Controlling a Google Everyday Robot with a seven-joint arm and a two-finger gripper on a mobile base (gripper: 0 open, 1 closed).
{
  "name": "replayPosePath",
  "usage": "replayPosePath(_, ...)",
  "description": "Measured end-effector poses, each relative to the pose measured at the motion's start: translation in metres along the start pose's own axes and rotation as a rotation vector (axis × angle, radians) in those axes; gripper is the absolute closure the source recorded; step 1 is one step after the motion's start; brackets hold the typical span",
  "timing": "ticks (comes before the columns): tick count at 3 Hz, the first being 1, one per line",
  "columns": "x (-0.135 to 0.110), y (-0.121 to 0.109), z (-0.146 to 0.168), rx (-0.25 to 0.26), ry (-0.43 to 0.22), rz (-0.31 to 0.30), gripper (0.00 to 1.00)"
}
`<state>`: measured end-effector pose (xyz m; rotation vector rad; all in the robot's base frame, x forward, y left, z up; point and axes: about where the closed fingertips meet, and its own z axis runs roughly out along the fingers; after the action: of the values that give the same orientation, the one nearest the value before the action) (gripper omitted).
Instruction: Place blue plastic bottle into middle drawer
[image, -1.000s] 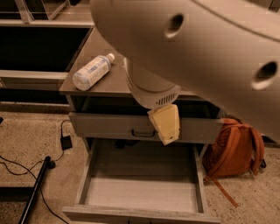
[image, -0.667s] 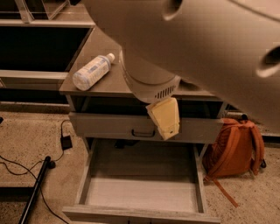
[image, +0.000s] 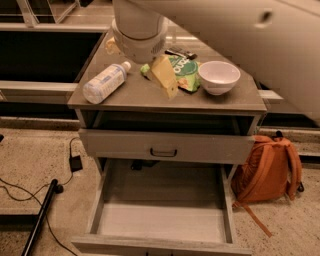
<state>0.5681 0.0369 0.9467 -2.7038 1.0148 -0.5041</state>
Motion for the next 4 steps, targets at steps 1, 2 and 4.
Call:
replayPosePath(1, 0.015, -0.053, 0.04, 0.0, -0.051, -0.094, 0.0)
replayPosePath(2, 0.017, -0.105, 0.089, -0.022, -0.108, -0.148, 0.0)
replayPosePath(4, -0.009, -0.128, 0.158, -0.142, -0.176, -0.185, 0.18)
